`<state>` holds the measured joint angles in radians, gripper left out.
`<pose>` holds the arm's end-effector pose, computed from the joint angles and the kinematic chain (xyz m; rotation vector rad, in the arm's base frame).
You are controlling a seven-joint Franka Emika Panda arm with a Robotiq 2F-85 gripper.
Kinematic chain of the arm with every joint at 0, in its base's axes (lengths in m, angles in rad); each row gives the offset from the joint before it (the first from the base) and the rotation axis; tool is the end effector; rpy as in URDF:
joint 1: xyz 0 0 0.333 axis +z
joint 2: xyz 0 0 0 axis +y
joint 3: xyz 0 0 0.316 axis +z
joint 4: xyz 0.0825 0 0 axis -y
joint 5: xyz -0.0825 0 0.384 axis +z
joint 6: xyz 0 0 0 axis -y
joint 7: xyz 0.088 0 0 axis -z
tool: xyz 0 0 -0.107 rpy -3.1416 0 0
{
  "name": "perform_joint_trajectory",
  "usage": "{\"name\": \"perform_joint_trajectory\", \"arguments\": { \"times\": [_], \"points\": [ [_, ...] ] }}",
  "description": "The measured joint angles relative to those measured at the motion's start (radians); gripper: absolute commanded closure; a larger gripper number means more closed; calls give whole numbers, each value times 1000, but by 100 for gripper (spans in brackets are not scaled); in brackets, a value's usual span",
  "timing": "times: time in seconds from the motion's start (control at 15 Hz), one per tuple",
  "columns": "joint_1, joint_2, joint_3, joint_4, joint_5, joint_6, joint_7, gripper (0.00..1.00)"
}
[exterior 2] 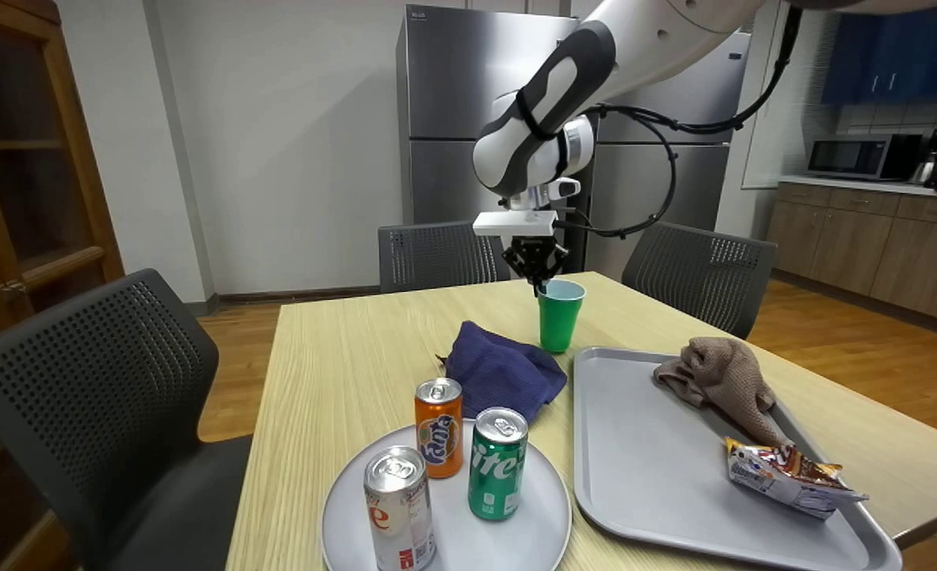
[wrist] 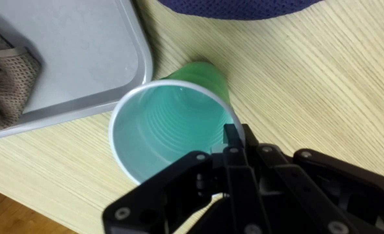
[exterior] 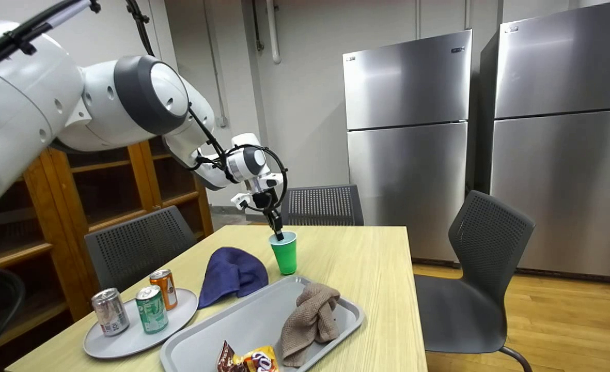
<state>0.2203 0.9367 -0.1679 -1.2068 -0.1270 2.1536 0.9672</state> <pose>0.7580 0.0703 0.2161 2.7161 -1.1110 0.1996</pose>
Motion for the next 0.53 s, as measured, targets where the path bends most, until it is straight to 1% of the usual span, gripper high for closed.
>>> {"name": "perform_joint_trajectory", "arguments": {
  "times": [0.07,0.33,0.53],
  "points": [
    [0,11,0,18,0,-12,0,69],
    [1,34,0,66,0,-38,0,42],
    [1,31,-1,88,0,-36,2,18]
  ]
}}
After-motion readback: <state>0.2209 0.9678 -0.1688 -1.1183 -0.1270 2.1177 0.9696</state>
